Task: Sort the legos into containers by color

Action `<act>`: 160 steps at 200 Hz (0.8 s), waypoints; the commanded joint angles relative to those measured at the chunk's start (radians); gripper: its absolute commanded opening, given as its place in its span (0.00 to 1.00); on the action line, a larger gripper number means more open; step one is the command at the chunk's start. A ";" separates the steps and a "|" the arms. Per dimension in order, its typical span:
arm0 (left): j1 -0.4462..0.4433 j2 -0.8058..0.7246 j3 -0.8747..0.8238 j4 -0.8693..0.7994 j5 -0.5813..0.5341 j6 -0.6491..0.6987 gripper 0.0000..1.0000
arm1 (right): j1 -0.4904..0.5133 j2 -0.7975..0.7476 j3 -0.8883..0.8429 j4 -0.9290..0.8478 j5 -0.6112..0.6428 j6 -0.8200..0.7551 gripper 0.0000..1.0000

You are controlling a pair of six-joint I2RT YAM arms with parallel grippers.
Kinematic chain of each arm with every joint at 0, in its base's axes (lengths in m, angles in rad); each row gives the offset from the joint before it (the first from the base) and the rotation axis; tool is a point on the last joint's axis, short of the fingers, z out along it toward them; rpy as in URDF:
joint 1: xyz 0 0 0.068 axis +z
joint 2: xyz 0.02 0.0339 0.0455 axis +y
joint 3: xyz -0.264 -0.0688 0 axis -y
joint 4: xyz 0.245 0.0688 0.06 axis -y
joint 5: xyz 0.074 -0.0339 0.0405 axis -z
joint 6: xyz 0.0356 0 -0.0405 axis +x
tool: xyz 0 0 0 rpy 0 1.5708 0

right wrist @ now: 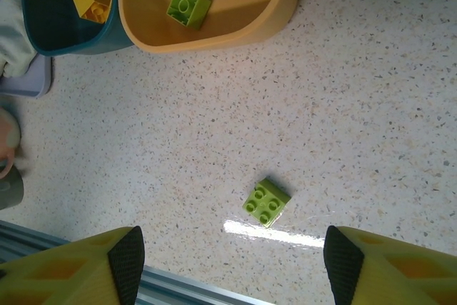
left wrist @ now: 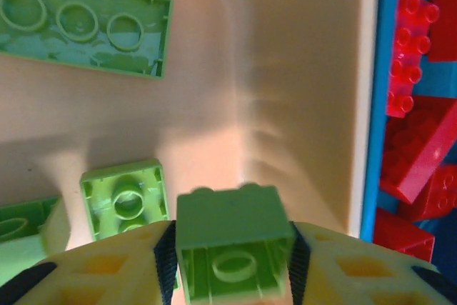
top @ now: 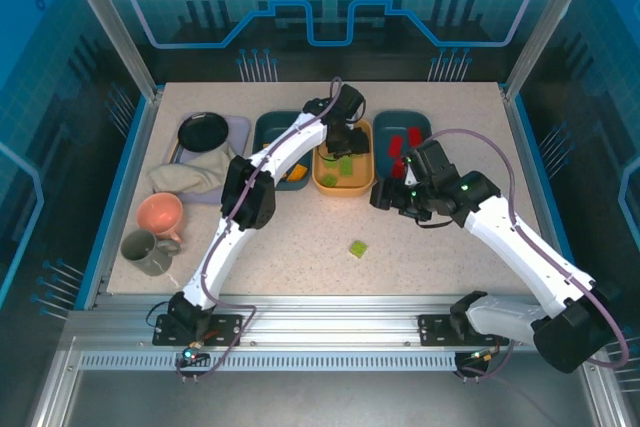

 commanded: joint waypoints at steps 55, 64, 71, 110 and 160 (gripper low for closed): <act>0.014 -0.040 0.019 0.025 0.060 -0.048 0.62 | -0.005 0.014 -0.022 -0.028 -0.028 -0.030 0.69; 0.015 -0.076 0.001 0.026 0.048 -0.048 0.62 | 0.002 0.023 -0.028 -0.040 -0.015 -0.042 0.69; 0.015 -0.109 -0.019 0.026 0.037 -0.050 0.64 | 0.010 0.037 -0.029 -0.057 0.000 -0.051 0.69; 0.016 -0.391 -0.288 0.058 -0.046 -0.101 0.69 | 0.099 0.200 0.002 -0.155 0.077 -0.054 0.73; 0.013 -0.914 -0.989 0.233 -0.040 -0.184 0.74 | 0.199 0.439 0.014 -0.072 0.027 0.239 0.77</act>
